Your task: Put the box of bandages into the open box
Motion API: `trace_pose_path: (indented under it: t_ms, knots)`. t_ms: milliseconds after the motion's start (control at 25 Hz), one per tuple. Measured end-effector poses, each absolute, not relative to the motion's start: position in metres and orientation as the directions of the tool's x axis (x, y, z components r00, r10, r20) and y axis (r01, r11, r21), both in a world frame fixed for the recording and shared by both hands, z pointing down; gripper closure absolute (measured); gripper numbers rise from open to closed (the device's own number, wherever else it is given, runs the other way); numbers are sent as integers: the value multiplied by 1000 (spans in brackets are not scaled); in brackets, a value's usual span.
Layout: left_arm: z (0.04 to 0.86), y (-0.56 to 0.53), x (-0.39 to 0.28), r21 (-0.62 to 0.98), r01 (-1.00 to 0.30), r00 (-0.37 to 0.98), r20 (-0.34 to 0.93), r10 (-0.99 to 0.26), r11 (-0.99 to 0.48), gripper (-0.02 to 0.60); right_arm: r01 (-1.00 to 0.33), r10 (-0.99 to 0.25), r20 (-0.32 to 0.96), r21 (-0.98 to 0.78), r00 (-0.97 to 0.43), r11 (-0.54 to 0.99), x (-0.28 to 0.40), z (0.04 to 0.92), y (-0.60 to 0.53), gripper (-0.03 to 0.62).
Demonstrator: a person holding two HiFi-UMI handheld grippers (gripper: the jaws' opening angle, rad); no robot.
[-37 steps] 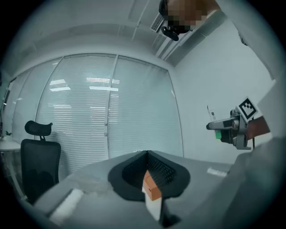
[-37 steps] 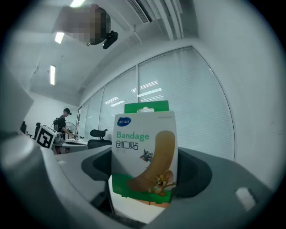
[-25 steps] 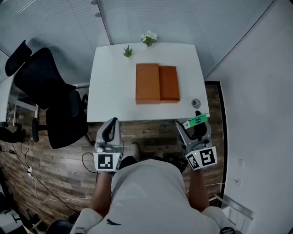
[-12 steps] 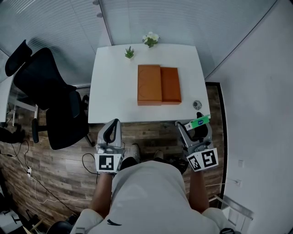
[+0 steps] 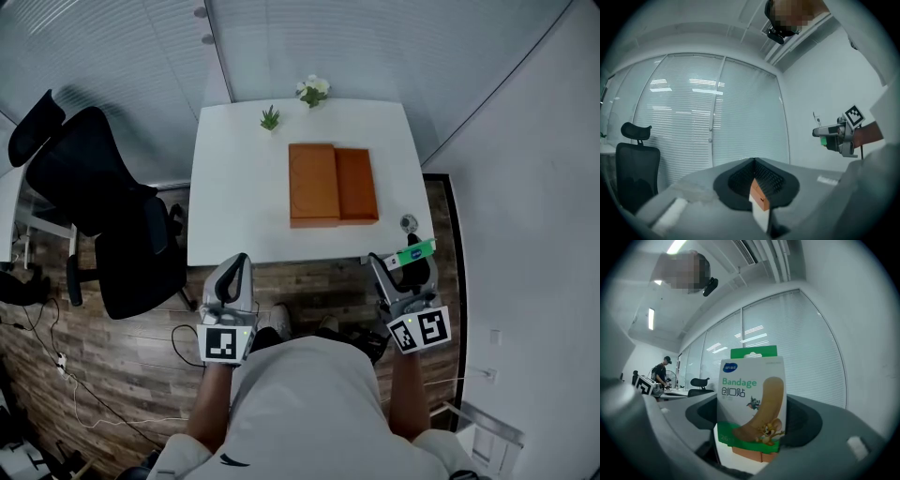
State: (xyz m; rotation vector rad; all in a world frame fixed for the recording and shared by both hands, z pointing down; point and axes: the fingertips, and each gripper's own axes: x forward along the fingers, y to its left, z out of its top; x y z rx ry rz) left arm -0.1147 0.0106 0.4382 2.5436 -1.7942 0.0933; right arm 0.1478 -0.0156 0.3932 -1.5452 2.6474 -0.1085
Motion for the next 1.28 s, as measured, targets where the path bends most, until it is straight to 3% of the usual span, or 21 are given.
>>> trace_pose_path:
  t_ms: [520, 1280]
  knots:
    - [432, -16, -144, 2, -917, 397, 72, -915, -398, 577, -895, -895, -43, -37, -444, 445, 129, 375, -72, 220]
    - [432, -92, -114, -19, -945, 325, 74, -943, -327, 575, -831, -833, 10, -73, -553, 551, 128, 409, -182, 220]
